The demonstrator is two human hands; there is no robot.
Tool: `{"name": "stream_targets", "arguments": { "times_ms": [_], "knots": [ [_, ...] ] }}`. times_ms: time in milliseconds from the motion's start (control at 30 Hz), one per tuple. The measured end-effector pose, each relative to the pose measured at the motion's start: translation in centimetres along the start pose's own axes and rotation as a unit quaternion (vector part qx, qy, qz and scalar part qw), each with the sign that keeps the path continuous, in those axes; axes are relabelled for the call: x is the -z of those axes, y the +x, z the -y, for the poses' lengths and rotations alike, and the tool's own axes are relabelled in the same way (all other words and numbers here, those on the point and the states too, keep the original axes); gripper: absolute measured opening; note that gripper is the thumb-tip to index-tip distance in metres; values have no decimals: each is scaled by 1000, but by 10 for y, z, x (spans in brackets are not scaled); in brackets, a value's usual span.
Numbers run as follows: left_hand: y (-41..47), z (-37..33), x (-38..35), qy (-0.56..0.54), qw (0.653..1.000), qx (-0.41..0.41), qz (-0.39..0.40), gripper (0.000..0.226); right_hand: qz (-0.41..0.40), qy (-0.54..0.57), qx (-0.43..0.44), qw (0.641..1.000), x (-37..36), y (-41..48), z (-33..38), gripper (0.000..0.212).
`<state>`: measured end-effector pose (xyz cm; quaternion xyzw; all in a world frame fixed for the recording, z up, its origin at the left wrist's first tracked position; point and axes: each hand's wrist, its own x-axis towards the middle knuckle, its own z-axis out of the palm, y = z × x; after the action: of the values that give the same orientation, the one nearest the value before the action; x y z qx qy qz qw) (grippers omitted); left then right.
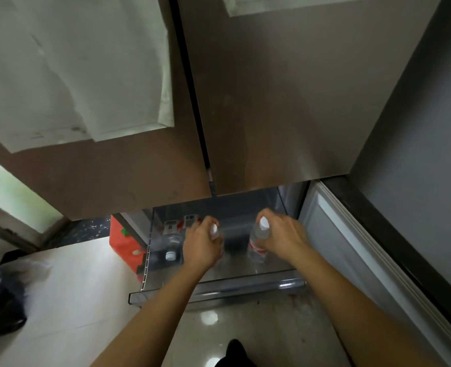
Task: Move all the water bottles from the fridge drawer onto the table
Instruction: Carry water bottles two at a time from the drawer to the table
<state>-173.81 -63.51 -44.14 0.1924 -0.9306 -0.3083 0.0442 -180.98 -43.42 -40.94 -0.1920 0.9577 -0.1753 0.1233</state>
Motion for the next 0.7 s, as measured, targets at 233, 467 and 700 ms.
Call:
{"name": "stream_targets", "arguments": {
  "times_ms": [233, 467, 700],
  "knots": [
    [-9, 12, 13, -29, 999, 46, 3, 51, 26, 105, -16, 994, -26, -11, 1, 61],
    [-12, 43, -11, -143, 983, 102, 50, 85, 52, 172, -72, 981, -57, -9, -18, 89],
    [6, 51, -27, -177, 978, 105, 25, 71, 62, 219, -67, 971, -66, 15, -13, 86]
  ]
}}
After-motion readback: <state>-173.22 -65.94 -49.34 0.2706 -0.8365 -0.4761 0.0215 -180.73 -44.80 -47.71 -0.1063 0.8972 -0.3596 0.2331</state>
